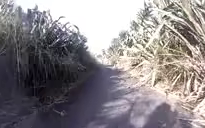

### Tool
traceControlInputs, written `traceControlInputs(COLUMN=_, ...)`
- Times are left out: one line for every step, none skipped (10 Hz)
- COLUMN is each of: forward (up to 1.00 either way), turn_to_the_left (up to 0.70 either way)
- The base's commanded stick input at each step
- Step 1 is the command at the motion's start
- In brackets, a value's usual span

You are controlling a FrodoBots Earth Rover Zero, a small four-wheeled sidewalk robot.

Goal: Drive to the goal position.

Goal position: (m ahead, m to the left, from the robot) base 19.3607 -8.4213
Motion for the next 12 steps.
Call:
traceControlInputs(forward=0.45, turn_to_the_left=0.00)
traceControlInputs(forward=0.45, turn_to_the_left=0.00)
traceControlInputs(forward=0.45, turn_to_the_left=0.00)
traceControlInputs(forward=0.45, turn_to_the_left=0.00)
traceControlInputs(forward=0.31, turn_to_the_left=0.00)
traceControlInputs(forward=0.37, turn_to_the_left=0.00)
traceControlInputs(forward=0.43, turn_to_the_left=0.00)
traceControlInputs(forward=0.45, turn_to_the_left=0.00)
traceControlInputs(forward=0.45, turn_to_the_left=0.00)
traceControlInputs(forward=0.45, turn_to_the_left=0.00)
traceControlInputs(forward=0.45, turn_to_the_left=0.00)
traceControlInputs(forward=0.45, turn_to_the_left=0.00)
